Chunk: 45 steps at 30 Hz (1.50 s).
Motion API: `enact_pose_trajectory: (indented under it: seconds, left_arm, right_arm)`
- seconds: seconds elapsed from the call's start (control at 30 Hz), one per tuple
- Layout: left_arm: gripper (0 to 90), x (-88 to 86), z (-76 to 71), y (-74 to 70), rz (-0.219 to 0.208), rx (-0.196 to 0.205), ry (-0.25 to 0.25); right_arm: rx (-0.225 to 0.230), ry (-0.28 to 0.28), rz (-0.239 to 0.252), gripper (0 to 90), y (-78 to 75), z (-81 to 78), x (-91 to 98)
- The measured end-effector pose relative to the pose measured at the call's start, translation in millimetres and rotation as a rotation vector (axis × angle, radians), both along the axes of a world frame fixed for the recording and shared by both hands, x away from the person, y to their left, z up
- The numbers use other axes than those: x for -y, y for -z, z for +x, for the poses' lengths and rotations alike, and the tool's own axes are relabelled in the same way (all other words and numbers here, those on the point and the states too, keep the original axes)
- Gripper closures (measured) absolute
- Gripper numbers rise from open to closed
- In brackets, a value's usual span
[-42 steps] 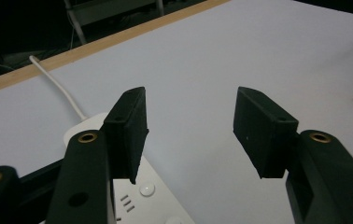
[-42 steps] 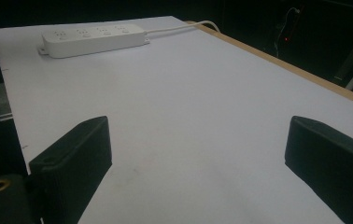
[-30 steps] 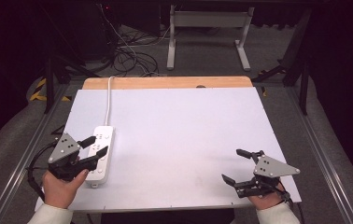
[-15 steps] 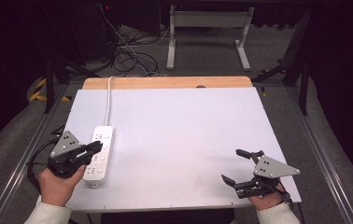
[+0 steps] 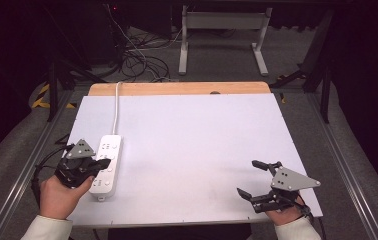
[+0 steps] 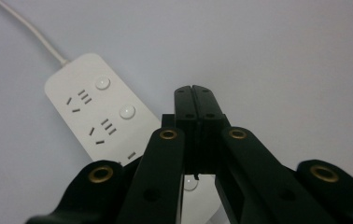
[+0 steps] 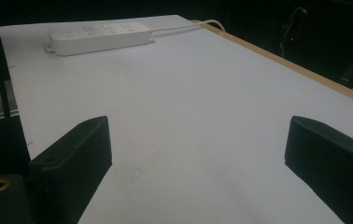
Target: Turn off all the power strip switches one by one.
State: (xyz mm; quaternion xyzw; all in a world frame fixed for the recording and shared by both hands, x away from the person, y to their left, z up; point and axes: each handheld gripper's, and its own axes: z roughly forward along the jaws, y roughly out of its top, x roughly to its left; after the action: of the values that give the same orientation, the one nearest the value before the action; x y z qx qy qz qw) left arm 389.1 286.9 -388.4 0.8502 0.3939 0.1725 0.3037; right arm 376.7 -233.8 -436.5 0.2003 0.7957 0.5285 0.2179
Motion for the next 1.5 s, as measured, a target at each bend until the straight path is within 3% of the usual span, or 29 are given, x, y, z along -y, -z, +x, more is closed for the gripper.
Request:
enact_pose_trajectory:
  seconds: [0.23,0.57,0.87,1.37,1.5]
  left_arm:
    - [90.0,-0.4,4.1,6.0,0.038,-0.078,0.009]
    - [90.0,1.6,7.1,15.0,0.108,-0.16,0.058]
    - [90.0,5.1,11.5,25.1,0.146,-0.232,0.063]
    - [90.0,5.9,18.0,36.7,0.182,-0.29,0.064]
    - [90.0,5.1,19.6,39.3,0.187,-0.285,0.057]
  right_arm:
    - [-0.003,-0.005,0.001,8.0,0.2,0.1,-0.2]
    - [-0.001,-0.006,0.004,8.0,0.1,-0.1,0.0]
    - [0.0,-0.009,0.005,8.0,0.2,0.0,0.1]
    - [-0.003,-0.01,0.0,8.0,0.8,0.6,0.1]
    - [-0.003,-0.015,0.002,8.0,0.9,0.4,0.1]
